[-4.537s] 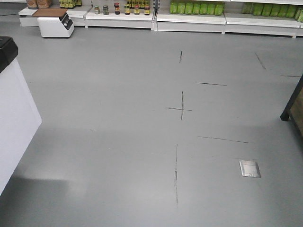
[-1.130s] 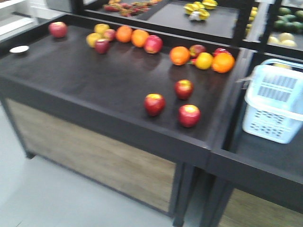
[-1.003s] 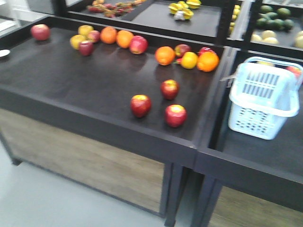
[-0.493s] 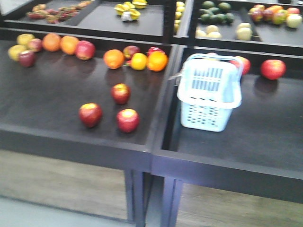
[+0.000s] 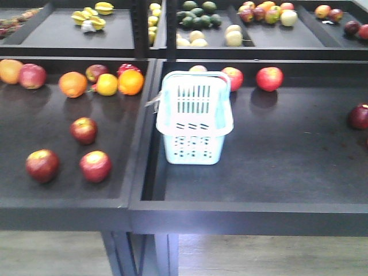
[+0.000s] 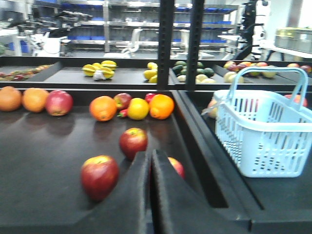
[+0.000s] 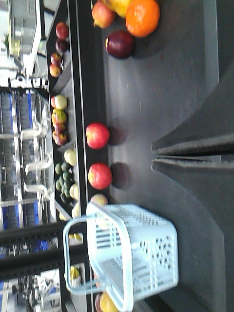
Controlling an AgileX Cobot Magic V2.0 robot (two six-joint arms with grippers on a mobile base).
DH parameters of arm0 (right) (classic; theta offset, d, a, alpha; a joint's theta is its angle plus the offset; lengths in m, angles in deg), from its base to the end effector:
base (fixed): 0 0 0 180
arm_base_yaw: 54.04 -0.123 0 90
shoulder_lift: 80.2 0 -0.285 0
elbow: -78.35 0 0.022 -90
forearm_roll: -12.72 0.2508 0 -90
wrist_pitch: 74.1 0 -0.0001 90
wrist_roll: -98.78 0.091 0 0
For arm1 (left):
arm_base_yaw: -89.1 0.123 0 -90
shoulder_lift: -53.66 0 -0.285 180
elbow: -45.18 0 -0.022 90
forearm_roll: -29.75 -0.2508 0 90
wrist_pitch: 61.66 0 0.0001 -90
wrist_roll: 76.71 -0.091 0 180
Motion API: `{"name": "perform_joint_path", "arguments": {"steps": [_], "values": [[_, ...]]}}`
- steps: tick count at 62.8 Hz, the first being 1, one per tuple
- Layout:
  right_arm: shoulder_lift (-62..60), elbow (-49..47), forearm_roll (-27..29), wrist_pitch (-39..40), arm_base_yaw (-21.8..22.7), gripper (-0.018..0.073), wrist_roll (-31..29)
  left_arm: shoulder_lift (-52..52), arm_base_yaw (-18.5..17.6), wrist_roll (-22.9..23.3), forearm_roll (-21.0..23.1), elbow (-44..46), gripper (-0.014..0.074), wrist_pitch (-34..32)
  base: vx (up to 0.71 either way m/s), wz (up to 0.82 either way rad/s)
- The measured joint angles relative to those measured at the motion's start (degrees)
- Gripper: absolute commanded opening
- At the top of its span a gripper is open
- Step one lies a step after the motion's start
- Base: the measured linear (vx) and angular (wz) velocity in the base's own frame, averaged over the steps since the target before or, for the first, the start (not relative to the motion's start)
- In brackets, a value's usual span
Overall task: Pick three apples into basket with both arms
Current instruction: 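Turn and drive the base up to the table holding the blue basket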
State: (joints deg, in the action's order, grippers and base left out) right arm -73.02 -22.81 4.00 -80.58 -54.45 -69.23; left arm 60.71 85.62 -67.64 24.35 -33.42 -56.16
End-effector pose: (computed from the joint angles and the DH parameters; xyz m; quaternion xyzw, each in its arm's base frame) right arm 0.0568 -0.0012 0.1940 0.0243 0.7215 0.0164 0.6918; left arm 0.0565 -0.0026 0.1971 -0.0045 0.7140 -0.0406 0.6989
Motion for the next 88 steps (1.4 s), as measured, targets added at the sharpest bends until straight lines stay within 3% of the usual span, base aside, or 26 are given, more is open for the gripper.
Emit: {"name": "perform_joint_path", "arguments": {"steps": [88], "values": [[0.0,0.0,0.0,0.0,0.0,-0.0004,0.0,0.0,0.0,0.0,0.0,0.0,-0.0006,0.0,0.10,-0.03]]}}
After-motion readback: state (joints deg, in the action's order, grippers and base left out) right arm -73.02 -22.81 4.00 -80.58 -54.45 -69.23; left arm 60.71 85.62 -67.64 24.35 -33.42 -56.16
